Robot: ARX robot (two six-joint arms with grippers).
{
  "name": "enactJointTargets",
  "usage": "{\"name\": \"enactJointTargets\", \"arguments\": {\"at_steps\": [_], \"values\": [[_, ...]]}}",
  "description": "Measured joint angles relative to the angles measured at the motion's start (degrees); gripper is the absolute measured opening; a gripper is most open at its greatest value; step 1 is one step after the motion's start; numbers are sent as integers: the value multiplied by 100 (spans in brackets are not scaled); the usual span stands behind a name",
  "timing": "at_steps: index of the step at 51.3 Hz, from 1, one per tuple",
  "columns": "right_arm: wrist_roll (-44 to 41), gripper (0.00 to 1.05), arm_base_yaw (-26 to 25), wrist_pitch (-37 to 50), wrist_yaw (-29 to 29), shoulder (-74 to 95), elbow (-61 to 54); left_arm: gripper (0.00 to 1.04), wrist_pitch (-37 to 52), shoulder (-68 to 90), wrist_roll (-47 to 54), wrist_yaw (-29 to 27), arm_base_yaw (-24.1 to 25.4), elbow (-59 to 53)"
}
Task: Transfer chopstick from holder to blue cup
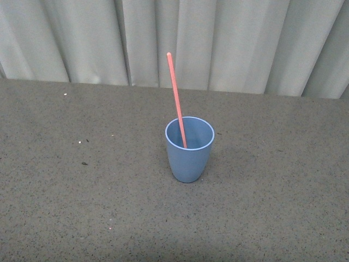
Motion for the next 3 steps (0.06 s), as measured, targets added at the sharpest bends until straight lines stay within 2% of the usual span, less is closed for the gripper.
{"name": "enactJointTargets", "arguments": {"at_steps": [3], "values": [[2, 95, 0, 0, 0, 0, 0, 98, 0, 0, 0, 0, 0, 0]]}}
